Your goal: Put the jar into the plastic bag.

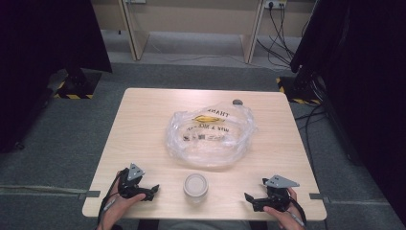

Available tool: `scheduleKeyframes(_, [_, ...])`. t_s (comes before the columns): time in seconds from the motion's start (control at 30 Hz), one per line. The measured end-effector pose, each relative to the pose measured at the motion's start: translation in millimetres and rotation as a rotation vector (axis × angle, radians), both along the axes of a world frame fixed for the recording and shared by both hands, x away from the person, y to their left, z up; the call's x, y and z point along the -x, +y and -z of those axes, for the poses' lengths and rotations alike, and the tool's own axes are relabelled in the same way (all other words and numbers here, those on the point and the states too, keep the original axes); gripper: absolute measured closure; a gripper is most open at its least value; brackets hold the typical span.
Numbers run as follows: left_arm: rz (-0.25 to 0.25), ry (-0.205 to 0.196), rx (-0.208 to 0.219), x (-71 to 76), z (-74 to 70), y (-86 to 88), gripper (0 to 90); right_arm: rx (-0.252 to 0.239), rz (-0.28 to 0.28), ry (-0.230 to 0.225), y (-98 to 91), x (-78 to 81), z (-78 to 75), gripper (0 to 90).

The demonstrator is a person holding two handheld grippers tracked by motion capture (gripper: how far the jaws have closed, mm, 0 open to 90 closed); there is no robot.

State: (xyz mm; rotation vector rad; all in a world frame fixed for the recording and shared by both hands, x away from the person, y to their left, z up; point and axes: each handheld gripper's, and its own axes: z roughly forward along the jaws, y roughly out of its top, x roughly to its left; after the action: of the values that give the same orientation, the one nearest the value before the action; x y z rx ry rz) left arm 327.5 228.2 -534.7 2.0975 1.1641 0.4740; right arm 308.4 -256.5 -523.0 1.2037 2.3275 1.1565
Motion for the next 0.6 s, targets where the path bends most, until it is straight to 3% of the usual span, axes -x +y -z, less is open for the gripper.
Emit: scheduleKeyframes(0.6, [0.0,0.0,0.0,0.0,0.0,0.0,0.0,-0.004,-0.043,-0.019,12.9,4.6,-9.1,3.2])
